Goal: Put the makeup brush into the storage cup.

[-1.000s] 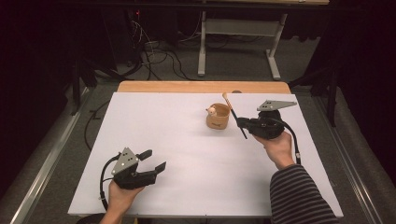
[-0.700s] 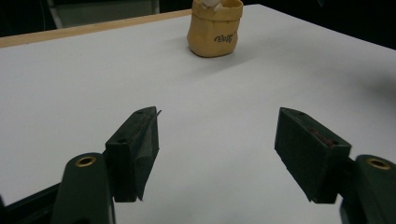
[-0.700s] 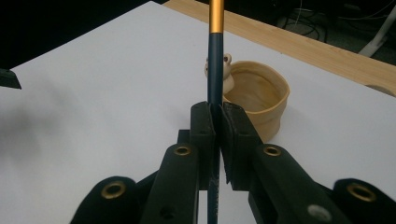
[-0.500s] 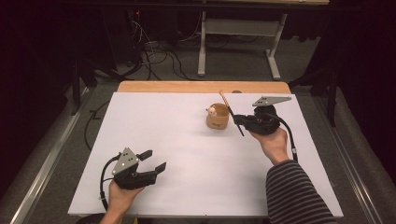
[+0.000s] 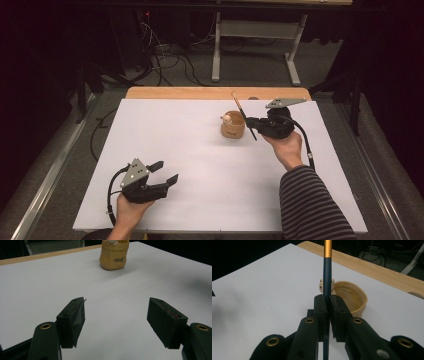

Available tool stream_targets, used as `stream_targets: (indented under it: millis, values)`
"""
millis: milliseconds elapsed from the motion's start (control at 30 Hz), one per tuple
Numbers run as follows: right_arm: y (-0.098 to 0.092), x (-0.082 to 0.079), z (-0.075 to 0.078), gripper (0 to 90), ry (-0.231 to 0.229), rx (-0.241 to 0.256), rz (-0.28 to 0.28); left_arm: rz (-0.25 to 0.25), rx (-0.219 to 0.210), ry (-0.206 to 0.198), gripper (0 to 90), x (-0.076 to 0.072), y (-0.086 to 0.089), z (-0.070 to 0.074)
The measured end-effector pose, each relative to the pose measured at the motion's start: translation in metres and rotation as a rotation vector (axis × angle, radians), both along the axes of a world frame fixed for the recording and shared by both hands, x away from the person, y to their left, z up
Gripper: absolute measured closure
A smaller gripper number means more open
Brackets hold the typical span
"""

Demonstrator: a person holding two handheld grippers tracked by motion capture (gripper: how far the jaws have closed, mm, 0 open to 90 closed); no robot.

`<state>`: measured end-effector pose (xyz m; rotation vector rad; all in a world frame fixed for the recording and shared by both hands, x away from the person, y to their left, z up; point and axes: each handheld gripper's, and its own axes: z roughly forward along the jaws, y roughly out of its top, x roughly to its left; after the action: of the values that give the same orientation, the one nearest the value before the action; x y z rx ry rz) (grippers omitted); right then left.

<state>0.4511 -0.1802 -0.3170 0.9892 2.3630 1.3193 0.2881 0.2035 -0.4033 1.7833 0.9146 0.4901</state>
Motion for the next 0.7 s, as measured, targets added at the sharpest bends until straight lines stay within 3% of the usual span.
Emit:
stream_targets:
  millis: [700]
  values:
    - [0.012, 0.019, 0.001, 85.8, -0.018, -0.005, -0.007, -0.007, 0.0, 0.001, 31.3, 0.0, -0.001, 0.0]
